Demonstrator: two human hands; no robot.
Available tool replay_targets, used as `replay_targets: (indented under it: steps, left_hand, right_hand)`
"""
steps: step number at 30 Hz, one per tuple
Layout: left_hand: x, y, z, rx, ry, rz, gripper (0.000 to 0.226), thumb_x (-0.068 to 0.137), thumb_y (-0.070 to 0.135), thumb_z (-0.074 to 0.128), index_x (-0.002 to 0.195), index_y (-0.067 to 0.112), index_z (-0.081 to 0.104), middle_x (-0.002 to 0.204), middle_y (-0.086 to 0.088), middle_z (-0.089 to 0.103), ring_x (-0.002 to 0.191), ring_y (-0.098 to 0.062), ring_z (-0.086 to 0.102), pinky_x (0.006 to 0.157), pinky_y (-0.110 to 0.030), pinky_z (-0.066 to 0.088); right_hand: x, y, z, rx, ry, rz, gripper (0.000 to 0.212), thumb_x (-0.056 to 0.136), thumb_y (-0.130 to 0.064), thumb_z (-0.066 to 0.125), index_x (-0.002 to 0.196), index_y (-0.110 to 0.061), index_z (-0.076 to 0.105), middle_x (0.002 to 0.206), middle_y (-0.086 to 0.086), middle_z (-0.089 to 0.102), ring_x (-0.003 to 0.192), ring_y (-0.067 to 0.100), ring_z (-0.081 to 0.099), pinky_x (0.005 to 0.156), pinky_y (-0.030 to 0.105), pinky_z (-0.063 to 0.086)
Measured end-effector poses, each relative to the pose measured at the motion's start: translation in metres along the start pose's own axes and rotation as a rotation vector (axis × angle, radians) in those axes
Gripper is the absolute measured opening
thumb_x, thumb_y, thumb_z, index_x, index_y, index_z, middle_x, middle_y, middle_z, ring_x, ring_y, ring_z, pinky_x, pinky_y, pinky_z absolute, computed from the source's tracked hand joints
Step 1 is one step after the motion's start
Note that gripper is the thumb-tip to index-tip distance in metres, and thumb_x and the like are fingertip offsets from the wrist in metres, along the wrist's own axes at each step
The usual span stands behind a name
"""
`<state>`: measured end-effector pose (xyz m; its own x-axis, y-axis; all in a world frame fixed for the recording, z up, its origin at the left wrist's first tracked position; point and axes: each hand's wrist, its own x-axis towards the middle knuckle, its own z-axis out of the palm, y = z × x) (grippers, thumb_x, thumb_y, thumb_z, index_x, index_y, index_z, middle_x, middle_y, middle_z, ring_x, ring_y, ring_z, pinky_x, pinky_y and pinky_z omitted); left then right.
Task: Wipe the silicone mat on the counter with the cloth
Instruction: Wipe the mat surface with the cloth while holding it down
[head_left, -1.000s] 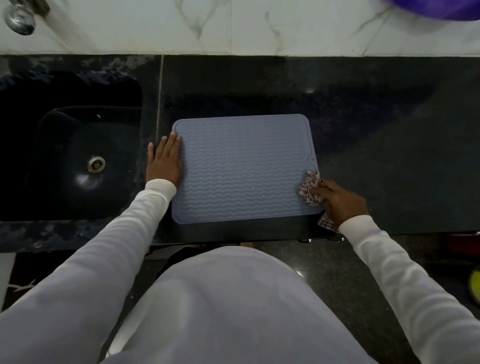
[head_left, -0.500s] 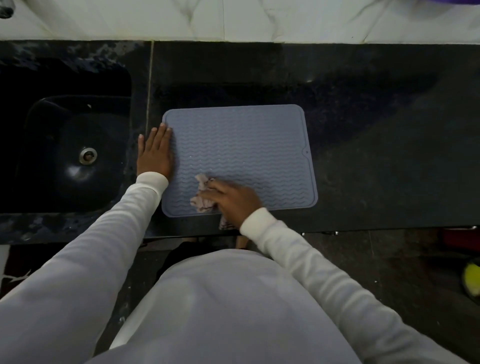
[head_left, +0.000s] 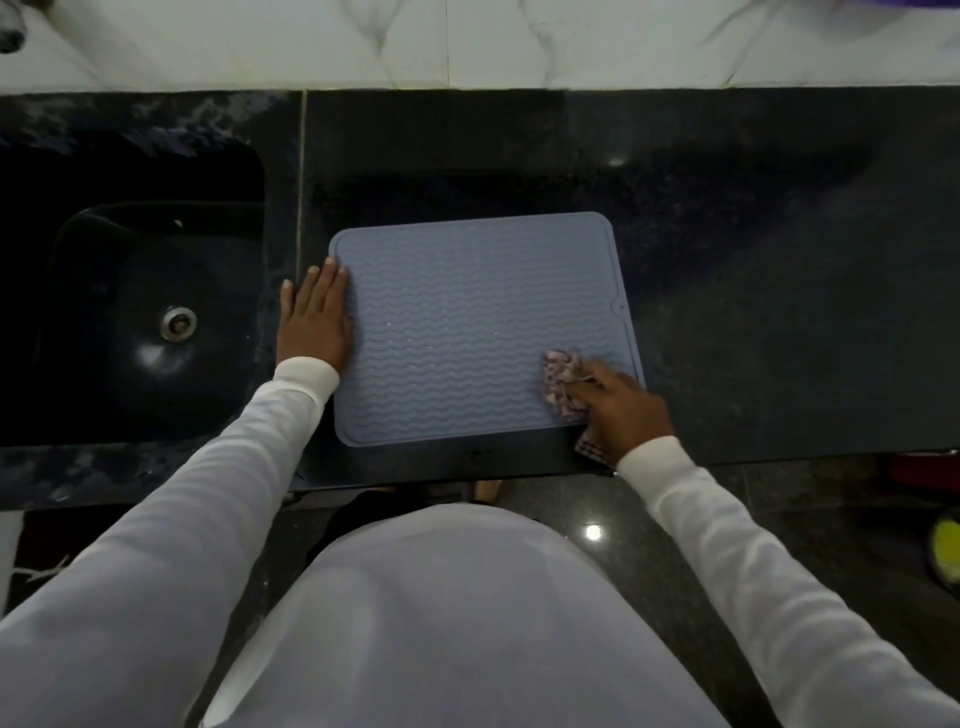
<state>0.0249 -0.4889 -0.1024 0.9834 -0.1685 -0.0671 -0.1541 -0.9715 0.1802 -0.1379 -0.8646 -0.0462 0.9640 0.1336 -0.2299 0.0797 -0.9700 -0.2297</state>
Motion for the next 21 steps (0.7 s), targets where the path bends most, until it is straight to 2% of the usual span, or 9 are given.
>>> replay_targets:
  steps: [4, 10, 13, 15, 16, 17, 19, 21]
  left_hand:
    - [0.000, -0.001, -0.001, 0.004, -0.003, 0.020, 0.056, 0.100, 0.021, 0.032, 0.153, 0.016, 0.017, 0.161, -0.004, 0.013, 0.148, -0.024, 0.010, 0.120, -0.043, -0.005]
    - [-0.001, 0.001, -0.003, -0.028, -0.005, 0.017, 0.055, 0.100, 0.020, 0.032, 0.153, 0.015, 0.018, 0.161, -0.005, 0.014, 0.148, -0.025, 0.011, 0.120, -0.043, -0.005]
    - [0.000, 0.001, -0.001, -0.034, -0.007, 0.013, 0.055, 0.100, 0.020, 0.030, 0.153, 0.015, 0.016, 0.161, -0.004, 0.012, 0.149, -0.024, 0.009, 0.120, -0.042, -0.006]
    - [0.000, 0.001, 0.000, -0.037, -0.014, 0.011, 0.054, 0.101, 0.020, 0.028, 0.153, 0.015, 0.015, 0.162, -0.004, 0.011, 0.149, -0.023, 0.007, 0.120, -0.042, -0.006]
    - [0.001, 0.001, 0.000, -0.040, -0.017, 0.010, 0.054, 0.101, 0.020, 0.028, 0.154, 0.016, 0.014, 0.162, -0.003, 0.010, 0.149, -0.023, 0.006, 0.120, -0.042, -0.006]
    - [0.001, 0.000, 0.000, -0.042, -0.017, 0.009, 0.054, 0.101, 0.020, 0.028, 0.154, 0.016, 0.015, 0.162, -0.003, 0.010, 0.149, -0.023, 0.006, 0.121, -0.043, -0.005]
    - [0.002, 0.000, 0.001, -0.050, -0.018, 0.013, 0.054, 0.101, 0.020, 0.030, 0.153, 0.016, 0.016, 0.162, -0.003, 0.011, 0.149, -0.023, 0.006, 0.121, -0.044, -0.004]
    - [0.002, -0.002, 0.002, -0.061, -0.021, 0.017, 0.054, 0.101, 0.020, 0.030, 0.153, 0.016, 0.017, 0.161, -0.003, 0.012, 0.149, -0.023, 0.007, 0.121, -0.044, -0.003]
  right_hand:
    - [-0.010, 0.027, -0.006, 0.007, 0.080, 0.172, 0.042, 0.077, -0.006, 0.068, 0.114, -0.025, 0.065, 0.128, 0.005, 0.055, 0.084, 0.039, 0.064, 0.067, 0.047, 0.056]
    - [-0.003, 0.021, -0.019, 0.056, 0.062, 0.348, 0.033, 0.086, -0.011, 0.058, 0.113, -0.027, 0.066, 0.123, 0.004, 0.056, 0.093, 0.037, 0.064, 0.079, 0.045, 0.054]
    - [0.009, -0.015, -0.028, 0.148, 0.220, 0.260, 0.035, 0.086, -0.011, 0.049, 0.112, -0.024, 0.069, 0.116, 0.006, 0.059, 0.092, 0.033, 0.063, 0.074, 0.036, 0.053]
    - [0.019, -0.055, -0.033, 0.269, 0.310, 0.123, 0.041, 0.084, -0.022, 0.040, 0.113, -0.024, 0.069, 0.115, 0.005, 0.061, 0.092, 0.025, 0.062, 0.072, 0.026, 0.047]
    - [0.026, -0.076, -0.029, 0.317, 0.304, 0.049, 0.045, 0.082, -0.028, 0.039, 0.115, -0.025, 0.068, 0.116, 0.005, 0.061, 0.094, 0.022, 0.061, 0.073, 0.023, 0.046]
    - [0.033, -0.097, -0.022, 0.343, 0.261, -0.010, 0.046, 0.080, -0.032, 0.040, 0.118, -0.027, 0.066, 0.119, 0.004, 0.060, 0.097, 0.022, 0.061, 0.076, 0.024, 0.048]
    - [0.045, -0.130, 0.003, 0.308, 0.090, -0.075, 0.050, 0.075, -0.035, 0.059, 0.125, -0.033, 0.060, 0.132, 0.001, 0.053, 0.103, 0.027, 0.062, 0.079, 0.038, 0.055]
    - [0.049, -0.144, 0.029, 0.155, -0.049, -0.120, 0.072, 0.065, -0.026, 0.079, 0.131, -0.036, 0.055, 0.149, 0.002, 0.039, 0.106, 0.035, 0.061, 0.076, 0.045, 0.057]
